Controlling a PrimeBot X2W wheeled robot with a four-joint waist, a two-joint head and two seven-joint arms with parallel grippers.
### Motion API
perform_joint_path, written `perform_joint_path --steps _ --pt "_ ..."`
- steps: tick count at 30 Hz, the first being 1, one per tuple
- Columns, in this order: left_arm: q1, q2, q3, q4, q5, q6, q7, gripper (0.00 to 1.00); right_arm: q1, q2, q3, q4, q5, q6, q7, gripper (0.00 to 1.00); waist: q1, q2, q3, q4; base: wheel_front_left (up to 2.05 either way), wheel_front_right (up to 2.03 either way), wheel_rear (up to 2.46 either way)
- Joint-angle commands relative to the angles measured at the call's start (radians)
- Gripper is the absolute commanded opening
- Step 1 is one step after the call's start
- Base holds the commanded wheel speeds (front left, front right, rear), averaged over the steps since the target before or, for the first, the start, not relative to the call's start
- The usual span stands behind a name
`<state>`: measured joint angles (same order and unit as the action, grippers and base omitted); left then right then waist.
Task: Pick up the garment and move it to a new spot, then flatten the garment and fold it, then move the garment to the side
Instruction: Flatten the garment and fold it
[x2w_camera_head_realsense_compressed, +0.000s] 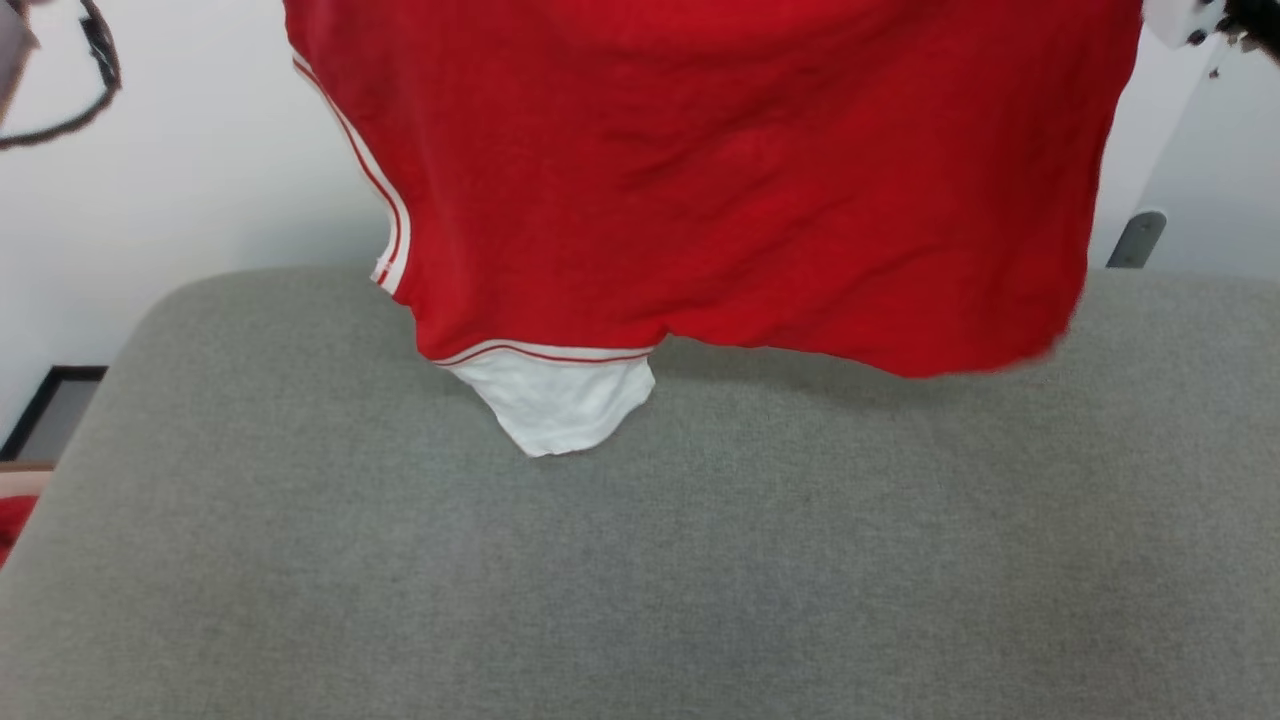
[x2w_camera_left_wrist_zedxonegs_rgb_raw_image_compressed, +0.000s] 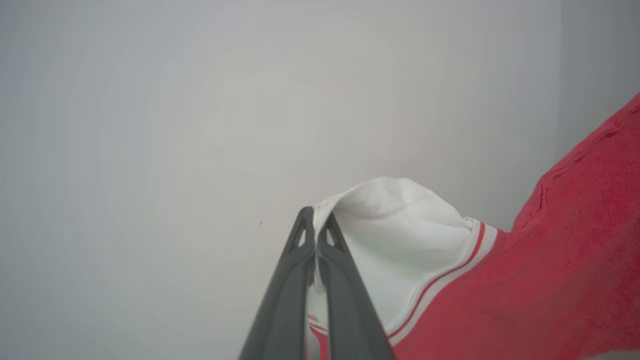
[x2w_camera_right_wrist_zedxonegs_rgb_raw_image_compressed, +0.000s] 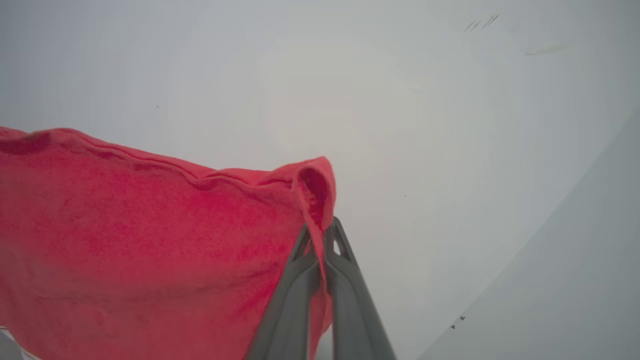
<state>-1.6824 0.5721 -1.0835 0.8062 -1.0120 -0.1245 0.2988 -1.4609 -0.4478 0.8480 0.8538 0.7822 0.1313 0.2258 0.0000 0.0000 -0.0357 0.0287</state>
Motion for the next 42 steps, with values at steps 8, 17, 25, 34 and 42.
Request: perform_joint_path --steps 8,17,25,34,42 --pt "-0.083 0.004 -0.020 0.017 0.013 -0.005 -0.021 0.00 -0.036 -0.022 -0.065 -0.017 -0.024 -0.001 0.014 0.00 0.0000 0.0000 0.153 -0.031 0.00 0.00 0.00" --pt "-0.241 -0.028 -0.005 0.141 0.107 0.048 -0.223 0.00 -0.172 0.072 -0.183 0.131 -0.255 -0.001 -0.287 0.00 0.0000 0.0000 0.433 -0.095 0.00 0.00 0.00" --pt "-0.483 -0.114 0.110 0.194 0.121 0.072 -0.536 0.00 -0.351 0.094 -0.415 0.159 -0.606 -0.001 -0.490 0.00 0.0000 0.0000 0.685 -0.050 0.00 0.00 0.00" --pt "-0.365 -0.117 0.249 0.131 0.124 0.011 -0.563 0.00 -0.140 0.147 -0.638 0.004 -0.857 -0.001 -0.490 0.00 0.0000 0.0000 0.800 0.022 0.00 0.00 0.00" --pt "-0.148 -0.136 0.251 0.106 0.139 -0.007 -0.557 0.00 0.014 0.130 -0.573 0.002 -0.841 -0.001 -0.490 0.00 0.0000 0.0000 0.694 0.071 0.00 0.00 0.00"
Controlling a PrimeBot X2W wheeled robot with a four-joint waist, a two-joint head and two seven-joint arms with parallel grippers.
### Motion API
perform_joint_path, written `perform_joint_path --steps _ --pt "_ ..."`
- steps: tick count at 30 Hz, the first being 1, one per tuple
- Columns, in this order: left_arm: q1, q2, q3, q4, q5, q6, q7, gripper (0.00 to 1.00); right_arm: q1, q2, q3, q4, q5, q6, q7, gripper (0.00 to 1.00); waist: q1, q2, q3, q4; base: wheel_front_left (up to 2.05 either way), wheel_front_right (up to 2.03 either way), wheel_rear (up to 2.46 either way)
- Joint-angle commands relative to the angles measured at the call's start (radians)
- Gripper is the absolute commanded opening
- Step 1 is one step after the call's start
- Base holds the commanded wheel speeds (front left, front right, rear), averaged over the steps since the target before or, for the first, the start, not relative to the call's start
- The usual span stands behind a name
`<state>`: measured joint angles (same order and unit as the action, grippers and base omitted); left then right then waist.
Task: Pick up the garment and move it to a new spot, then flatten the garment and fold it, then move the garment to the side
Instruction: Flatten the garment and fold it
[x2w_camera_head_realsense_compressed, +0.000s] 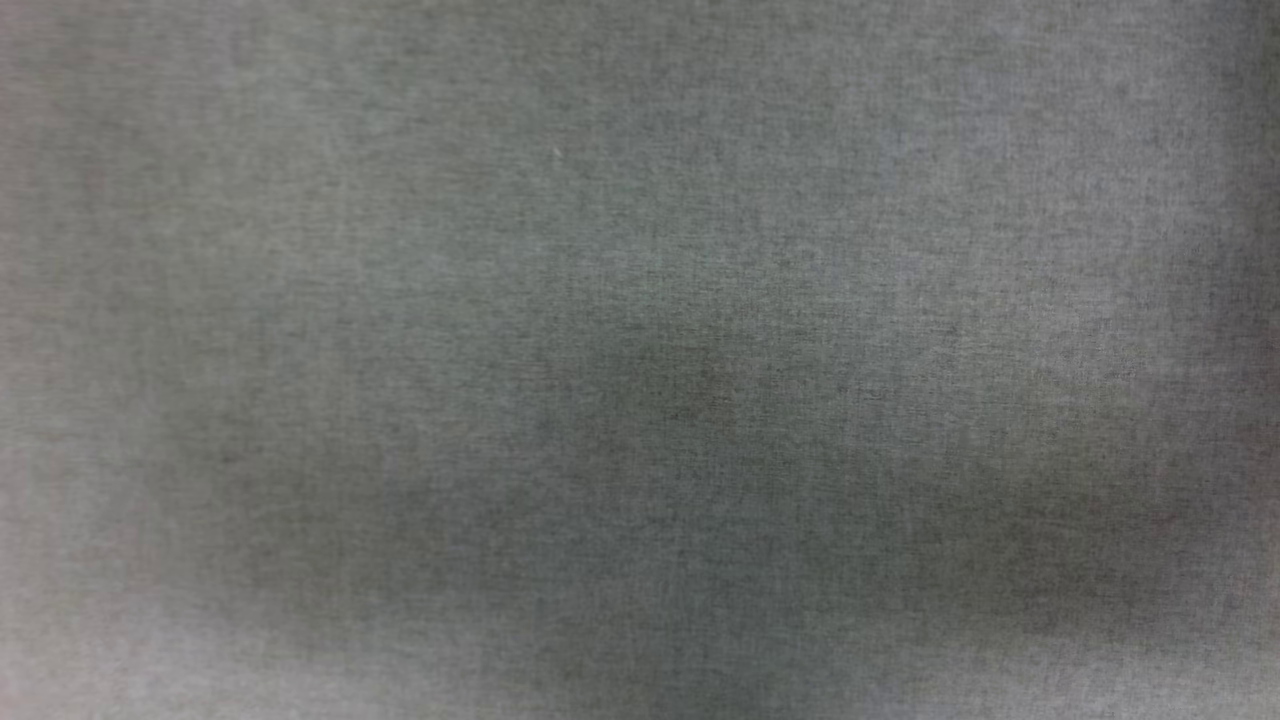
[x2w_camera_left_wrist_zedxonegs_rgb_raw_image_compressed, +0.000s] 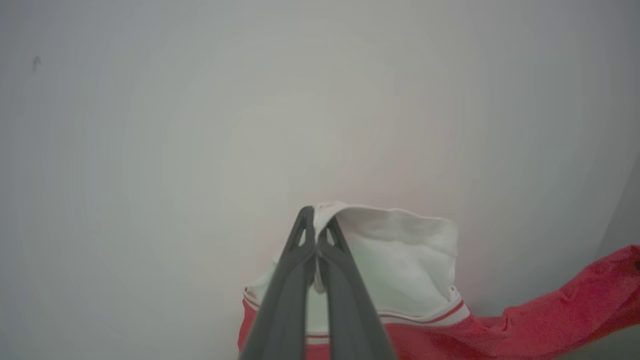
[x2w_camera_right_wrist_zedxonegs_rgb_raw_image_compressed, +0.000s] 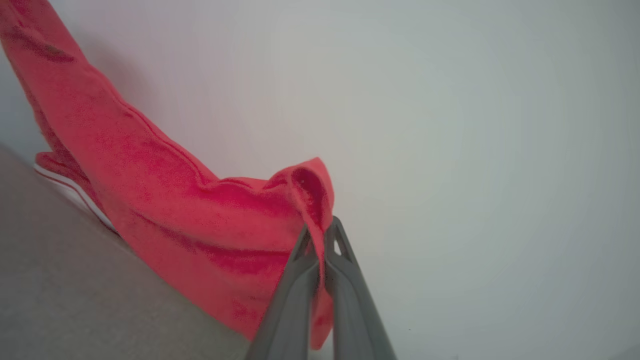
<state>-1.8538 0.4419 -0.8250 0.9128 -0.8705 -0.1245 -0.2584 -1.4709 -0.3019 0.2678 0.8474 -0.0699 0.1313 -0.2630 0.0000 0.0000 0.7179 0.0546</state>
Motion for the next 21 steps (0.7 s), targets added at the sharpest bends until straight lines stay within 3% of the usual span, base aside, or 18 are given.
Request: perform_joint_path --steps 1,4,8,16,18,19,21 --pt "0.041 -0.007 -0.021 -0.007 -0.020 -0.007 0.022 0.00 0.032 -0.022 0.023 0.017 0.028 -0.001 -0.001 0.00 0.0000 0.0000 -0.082 0.049 0.00 0.00 0.00" --pt "0.121 0.017 -0.073 -0.040 -0.072 -0.006 0.113 0.00 0.078 -0.027 0.083 0.067 0.102 -0.001 0.001 0.00 0.0000 0.0000 -0.152 0.060 0.00 0.00 0.00" --pt "0.275 0.080 -0.161 -0.142 -0.176 -0.006 0.277 0.00 0.174 -0.036 0.173 0.107 0.313 -0.001 0.066 0.00 0.0000 0.0000 -0.274 0.072 0.00 0.00 0.00" --pt "0.525 0.214 -0.263 -0.341 -0.273 -0.004 0.438 0.00 0.389 -0.157 0.308 -0.029 0.589 -0.001 0.211 0.00 0.0000 0.0000 -0.425 0.082 0.00 0.00 0.00" --pt "0.606 0.254 -0.280 -0.410 -0.303 0.015 0.464 0.00 0.460 -0.206 0.324 -0.083 0.657 -0.001 0.247 0.00 0.0000 0.0000 -0.461 0.082 0.00 0.00 0.00" --pt "0.696 0.306 -0.298 -0.496 -0.327 0.049 0.484 0.00 0.546 -0.243 0.337 -0.137 0.724 -0.001 0.285 0.00 0.0000 0.0000 -0.494 0.079 0.00 0.00 0.00" --pt "0.741 0.331 -0.306 -0.539 -0.343 0.073 0.493 0.00 0.584 -0.269 0.343 -0.163 0.744 -0.001 0.301 0.00 0.0000 0.0000 -0.510 0.078 0.00 0.00 0.00"
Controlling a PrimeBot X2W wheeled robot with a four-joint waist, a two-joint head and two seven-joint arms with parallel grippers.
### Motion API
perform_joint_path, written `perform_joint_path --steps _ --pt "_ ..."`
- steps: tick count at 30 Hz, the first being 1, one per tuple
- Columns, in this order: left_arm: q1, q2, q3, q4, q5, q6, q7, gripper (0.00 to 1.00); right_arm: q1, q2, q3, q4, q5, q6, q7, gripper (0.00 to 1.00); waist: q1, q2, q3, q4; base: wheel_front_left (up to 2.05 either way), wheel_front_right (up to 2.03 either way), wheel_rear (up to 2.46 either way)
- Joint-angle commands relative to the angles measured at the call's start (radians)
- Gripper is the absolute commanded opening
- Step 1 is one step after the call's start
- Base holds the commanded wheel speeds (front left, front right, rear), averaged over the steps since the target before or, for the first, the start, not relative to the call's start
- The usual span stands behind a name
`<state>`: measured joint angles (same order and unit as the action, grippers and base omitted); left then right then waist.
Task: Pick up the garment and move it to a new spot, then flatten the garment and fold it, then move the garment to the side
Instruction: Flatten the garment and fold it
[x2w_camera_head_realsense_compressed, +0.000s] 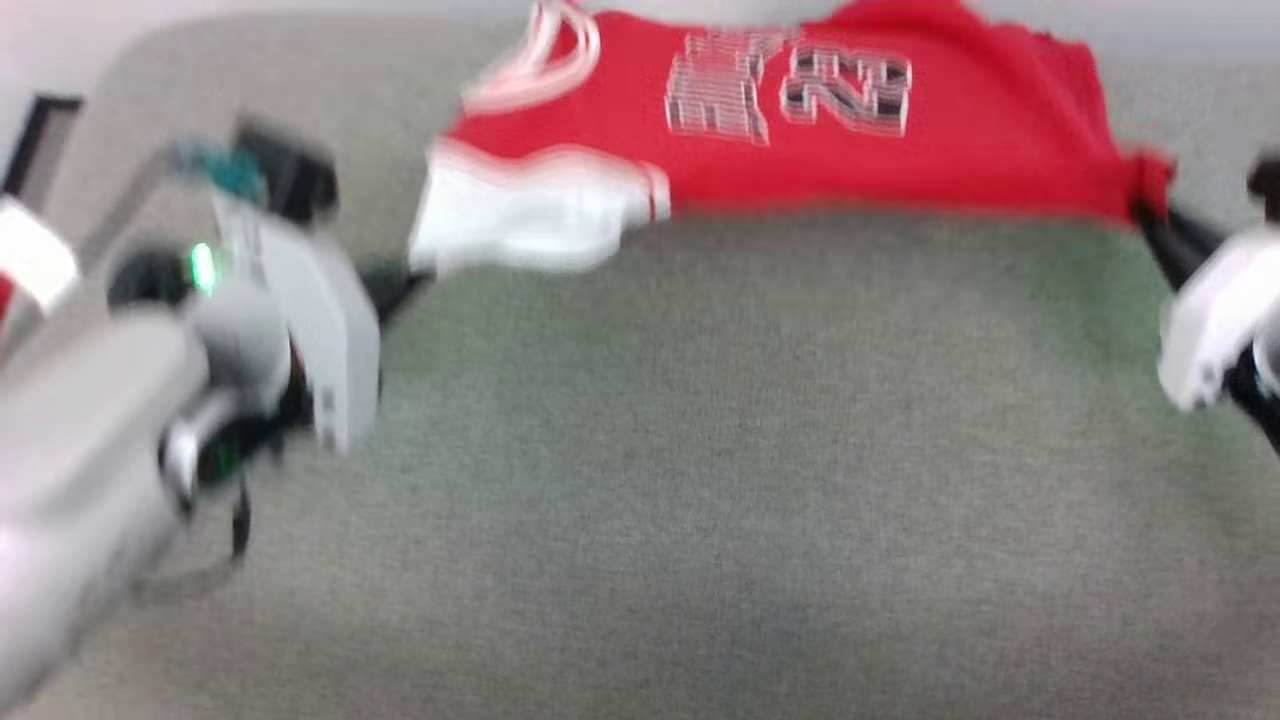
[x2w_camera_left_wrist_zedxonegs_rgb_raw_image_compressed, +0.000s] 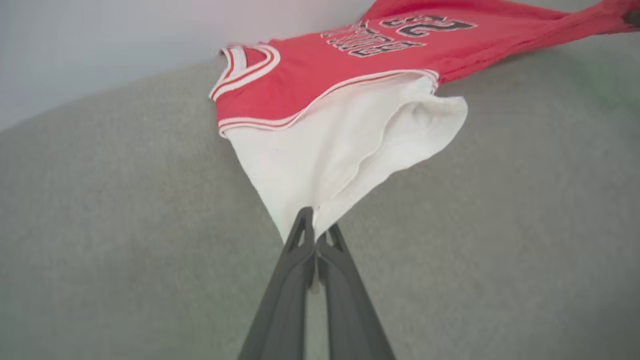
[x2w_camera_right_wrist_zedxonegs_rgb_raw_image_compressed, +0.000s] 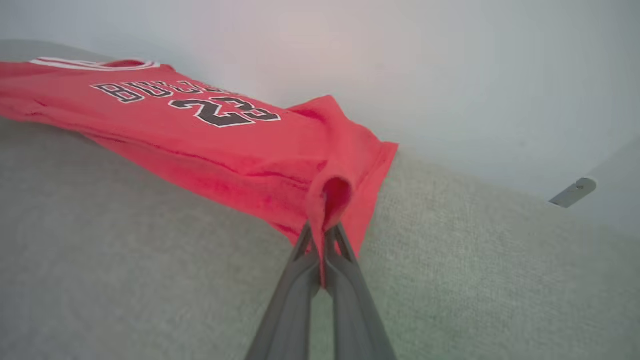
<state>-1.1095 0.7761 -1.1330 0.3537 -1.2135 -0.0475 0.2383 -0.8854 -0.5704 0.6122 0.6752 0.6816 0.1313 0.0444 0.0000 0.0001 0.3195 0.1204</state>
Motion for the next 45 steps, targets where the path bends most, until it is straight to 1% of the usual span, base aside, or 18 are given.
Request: perform_joint_path --steps 1,4,7,10,13,16,20,23,26,29,32,36,39,42,45 --pt "0.042 0.024 -0.007 -0.035 -0.016 0.019 0.004 0.00 0.039 -0.023 0.002 -0.015 0.018 -0.001 0.010 0.00 0.0000 -0.0001 -0.124 0.012 0.00 0.00 0.00" --pt "0.180 0.102 -0.032 -0.209 -0.064 0.106 0.011 0.00 0.161 -0.076 -0.006 -0.090 0.081 -0.001 0.040 0.00 0.0000 -0.0001 -0.158 0.009 0.00 0.00 0.00" --pt "0.304 0.179 -0.056 -0.373 -0.104 0.214 0.004 0.00 0.279 -0.127 -0.014 -0.161 0.113 -0.001 0.054 0.00 0.0000 -0.0001 -0.181 0.008 0.00 0.00 0.00" --pt "0.409 0.231 -0.073 -0.511 -0.143 0.310 -0.019 0.00 0.390 -0.175 -0.037 -0.223 0.144 -0.001 0.071 0.00 0.0000 -0.0001 -0.193 0.012 0.00 0.00 0.00" --pt "0.499 0.270 -0.087 -0.607 -0.175 0.384 -0.048 0.00 0.503 -0.217 -0.042 -0.294 0.175 -0.001 0.101 0.00 0.0000 -0.0001 -0.204 0.017 0.00 0.00 0.00" --pt "0.579 0.305 -0.097 -0.665 -0.211 0.433 -0.077 0.00 0.604 -0.243 -0.058 -0.370 0.204 -0.001 0.133 0.00 0.0000 -0.0001 -0.208 0.018 0.00 0.00 0.00" --pt "0.675 0.329 -0.106 -0.719 -0.263 0.485 -0.123 0.00 0.734 -0.279 -0.083 -0.452 0.227 -0.001 0.166 0.00 0.0000 -0.0001 -0.214 0.017 0.00 0.00 0.00" --pt "0.722 0.332 -0.109 -0.755 -0.281 0.516 -0.146 0.00 0.815 -0.288 -0.118 -0.499 0.244 -0.001 0.179 0.00 0.0000 -0.0001 -0.213 0.014 0.00 0.00 0.00" --pt "0.737 0.348 -0.105 -0.780 -0.282 0.543 -0.167 0.00 0.875 -0.277 -0.161 -0.529 0.245 -0.001 0.182 0.00 0.0000 -0.0001 -0.207 0.011 0.00 0.00 0.00" --pt "0.701 0.374 -0.087 -0.806 -0.248 0.561 -0.177 0.00 0.907 -0.261 -0.201 -0.556 0.229 -0.001 0.193 0.00 0.0000 -0.0001 -0.198 0.004 0.00 0.00 0.00" --pt "0.646 0.403 -0.064 -0.821 -0.201 0.567 -0.171 0.00 0.908 -0.240 -0.244 -0.582 0.206 -0.001 0.209 0.00 0.0000 -0.0001 -0.187 -0.012 0.00 0.00 0.00" --pt "0.543 0.420 -0.037 -0.816 -0.120 0.544 -0.127 0.00 0.860 -0.206 -0.297 -0.614 0.169 -0.001 0.248 0.00 0.0000 -0.0001 -0.169 -0.041 0.00 0.00 0.00" --pt "0.462 0.409 -0.027 -0.777 -0.059 0.501 -0.080 0.00 0.812 -0.171 -0.326 -0.630 0.135 -0.001 0.284 0.00 0.0000 -0.0001 -0.152 -0.064 0.00 0.00 0.00" --pt "0.384 0.368 -0.014 -0.713 -0.027 0.434 -0.040 0.00 0.757 -0.138 -0.344 -0.628 0.108 -0.001 0.316 0.00 0.0000 -0.0001 -0.135 -0.079 0.00 0.00 0.00" --pt "0.317 0.322 -0.013 -0.619 -0.001 0.368 0.003 0.00 0.700 -0.108 -0.348 -0.606 0.073 -0.001 0.349 0.00 0.0000 -0.0001 -0.114 -0.091 0.00 0.00 0.00"
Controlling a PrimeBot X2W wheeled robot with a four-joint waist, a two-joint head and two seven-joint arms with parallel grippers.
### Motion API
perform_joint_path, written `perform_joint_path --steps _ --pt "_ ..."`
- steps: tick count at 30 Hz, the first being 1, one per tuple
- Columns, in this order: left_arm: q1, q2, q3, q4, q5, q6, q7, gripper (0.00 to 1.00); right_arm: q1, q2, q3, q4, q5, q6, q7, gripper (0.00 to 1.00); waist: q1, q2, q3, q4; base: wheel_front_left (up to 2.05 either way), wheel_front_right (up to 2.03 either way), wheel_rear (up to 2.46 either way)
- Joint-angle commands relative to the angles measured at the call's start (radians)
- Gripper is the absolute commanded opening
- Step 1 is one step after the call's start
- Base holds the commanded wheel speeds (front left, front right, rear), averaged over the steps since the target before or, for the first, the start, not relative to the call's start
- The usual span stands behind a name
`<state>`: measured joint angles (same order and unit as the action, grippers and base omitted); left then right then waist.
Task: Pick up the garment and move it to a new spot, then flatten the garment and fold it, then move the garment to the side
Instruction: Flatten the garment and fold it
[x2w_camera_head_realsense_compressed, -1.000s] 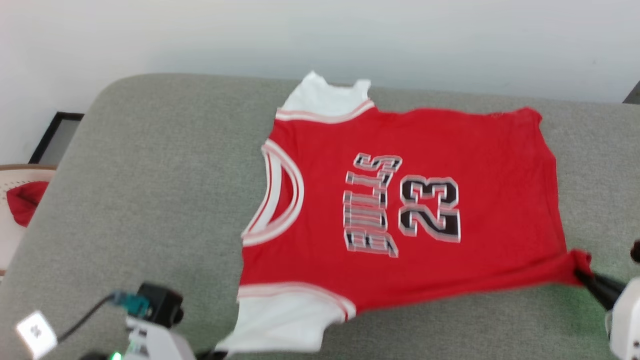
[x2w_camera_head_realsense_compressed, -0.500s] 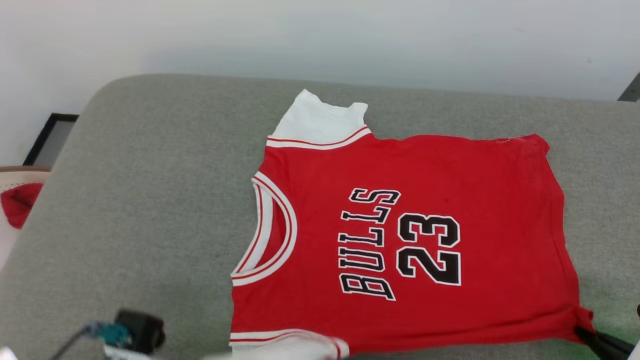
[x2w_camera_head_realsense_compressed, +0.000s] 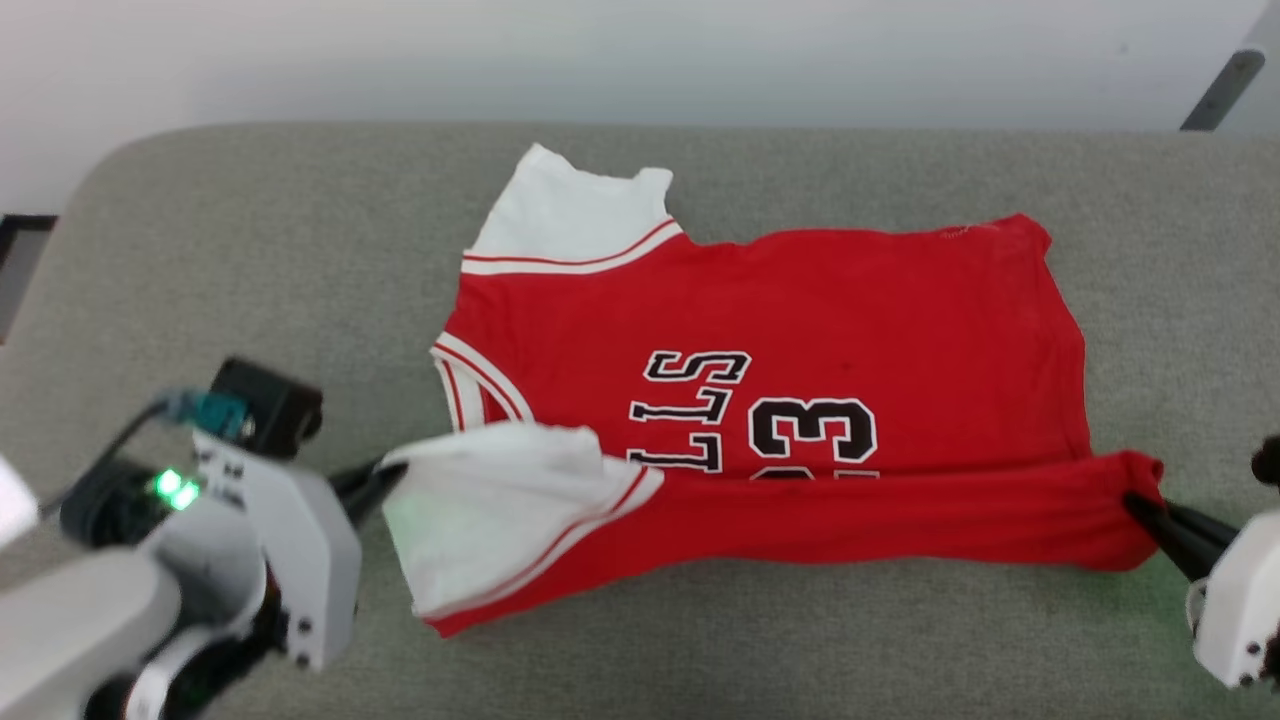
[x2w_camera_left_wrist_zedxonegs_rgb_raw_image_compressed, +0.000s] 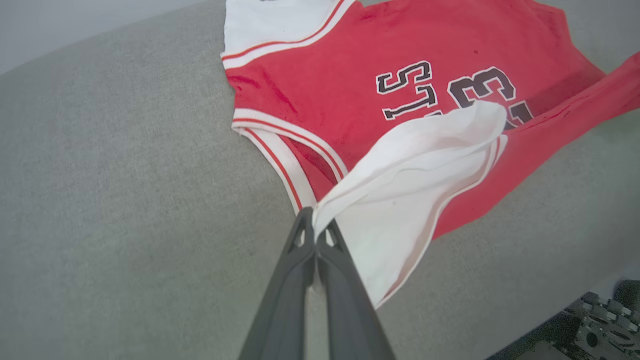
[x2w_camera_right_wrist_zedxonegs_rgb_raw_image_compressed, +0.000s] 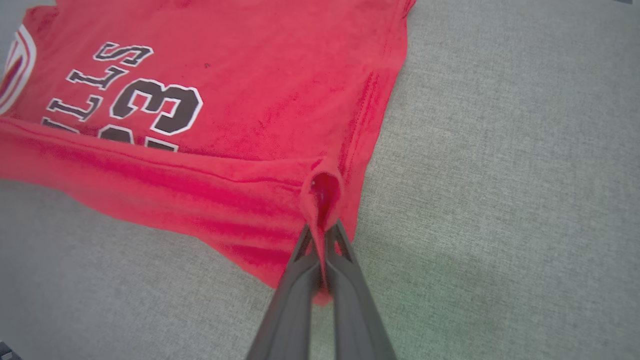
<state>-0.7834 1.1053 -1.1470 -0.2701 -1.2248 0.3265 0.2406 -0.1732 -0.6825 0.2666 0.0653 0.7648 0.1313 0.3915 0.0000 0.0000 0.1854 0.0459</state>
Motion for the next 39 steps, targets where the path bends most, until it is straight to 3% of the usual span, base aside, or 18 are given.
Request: perform_joint_path --steps 1,12,21,25,26,28,29,32,34,37,38,39 --pt "-0.029 -0.029 0.004 0.034 0.008 -0.029 0.010 0.00 -0.030 0.014 -0.002 0.013 -0.020 -0.001 0.013 0.00 0.0000 0.0000 0.029 -0.020 0.00 0.00 0.00" --pt "-0.148 -0.235 -0.038 0.409 -0.003 -0.223 0.121 0.00 -0.191 0.096 0.027 0.157 -0.084 -0.001 0.121 0.00 0.0000 0.0000 0.090 -0.030 0.00 0.00 0.00" --pt "-0.168 -0.340 -0.061 0.613 -0.043 -0.290 0.198 0.00 -0.257 0.116 0.063 0.217 -0.073 -0.001 0.159 0.00 0.0000 0.0000 0.105 -0.021 0.00 0.00 0.00" --pt "-0.175 -0.364 -0.056 0.662 -0.064 -0.284 0.223 0.35 -0.270 0.114 0.070 0.228 -0.067 -0.001 0.171 0.00 0.0000 0.0000 0.101 -0.016 0.00 0.00 0.00" --pt "-0.177 -0.370 -0.054 0.668 -0.066 -0.283 0.223 0.49 -0.273 0.113 0.071 0.230 -0.066 -0.001 0.172 0.00 0.0000 0.0000 0.098 -0.015 0.00 0.00 0.00" --pt "-0.185 -0.378 -0.052 0.679 -0.066 -0.282 0.224 1.00 -0.280 0.112 0.074 0.234 -0.065 -0.001 0.179 0.00 0.0000 0.0000 0.092 -0.012 0.00 0.00 0.00" --pt "-0.187 -0.382 -0.051 0.683 -0.068 -0.282 0.225 1.00 -0.281 0.112 0.074 0.237 -0.065 -0.001 0.180 0.00 0.0000 0.0000 0.088 -0.011 0.00 0.00 0.00" --pt "-0.194 -0.390 -0.047 0.691 -0.068 -0.281 0.220 1.00 -0.288 0.114 0.076 0.245 -0.064 -0.001 0.190 0.13 0.0000 0.0000 0.078 -0.006 0.00 0.00 0.00" --pt "-0.199 -0.389 -0.044 0.689 -0.067 -0.278 0.218 1.00 -0.292 0.114 0.079 0.247 -0.069 -0.001 0.191 0.33 0.0000 0.0000 0.069 -0.004 0.00 0.00 0.00" --pt "-0.201 -0.382 -0.041 0.681 -0.064 -0.271 0.217 1.00 -0.296 0.115 0.078 0.255 -0.067 -0.001 0.197 0.84 0.0000 0.0000 0.055 0.002 0.00 0.00 0.00" --pt "-0.202 -0.378 -0.040 0.676 -0.062 -0.265 0.216 1.00 -0.298 0.115 0.079 0.255 -0.069 -0.001 0.198 0.96 0.0000 0.0000 0.049 0.003 0.00 0.00 0.00" --pt "-0.202 -0.374 -0.038 0.669 -0.062 -0.261 0.218 1.00 -0.301 0.114 0.080 0.254 -0.071 -0.001 0.198 1.00 0.0000 0.0000 0.044 0.004 0.00 0.00 0.00"
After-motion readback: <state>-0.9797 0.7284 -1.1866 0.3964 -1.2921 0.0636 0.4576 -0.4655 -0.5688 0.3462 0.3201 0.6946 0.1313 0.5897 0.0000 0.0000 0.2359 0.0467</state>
